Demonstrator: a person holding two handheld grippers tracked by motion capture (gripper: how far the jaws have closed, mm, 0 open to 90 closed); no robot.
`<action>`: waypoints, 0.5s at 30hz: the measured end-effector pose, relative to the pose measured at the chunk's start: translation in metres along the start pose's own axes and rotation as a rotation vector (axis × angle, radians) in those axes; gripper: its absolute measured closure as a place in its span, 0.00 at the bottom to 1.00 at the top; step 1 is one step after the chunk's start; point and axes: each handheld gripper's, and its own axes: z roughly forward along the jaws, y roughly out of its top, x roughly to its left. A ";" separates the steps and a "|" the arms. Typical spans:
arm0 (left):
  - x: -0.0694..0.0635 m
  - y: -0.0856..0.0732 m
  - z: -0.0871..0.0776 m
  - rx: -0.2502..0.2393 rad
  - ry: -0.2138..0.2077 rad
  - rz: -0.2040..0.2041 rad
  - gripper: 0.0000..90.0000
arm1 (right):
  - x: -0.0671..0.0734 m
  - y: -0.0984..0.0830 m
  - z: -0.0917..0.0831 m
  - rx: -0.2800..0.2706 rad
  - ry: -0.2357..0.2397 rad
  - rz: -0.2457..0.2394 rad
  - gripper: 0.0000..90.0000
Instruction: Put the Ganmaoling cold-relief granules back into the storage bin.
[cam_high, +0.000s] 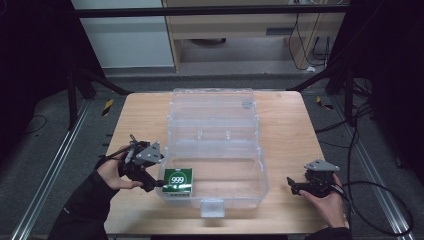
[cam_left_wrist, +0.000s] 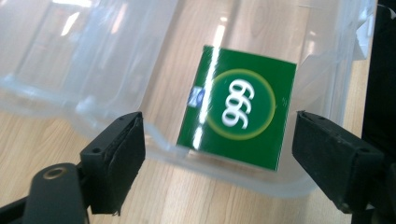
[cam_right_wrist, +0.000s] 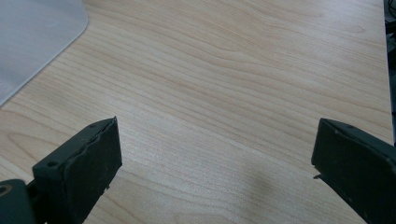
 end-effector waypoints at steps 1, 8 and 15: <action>0.000 -0.004 -0.001 -0.007 0.006 -0.009 0.20 | 0.000 0.000 0.000 0.001 0.000 0.001 0.02; 0.003 -0.042 -0.008 -0.045 0.070 -0.125 0.22 | 0.000 -0.001 0.000 0.003 -0.002 0.001 0.02; 0.006 -0.077 0.004 -0.085 0.130 -0.268 0.23 | 0.000 -0.001 0.001 0.007 -0.004 -0.002 0.02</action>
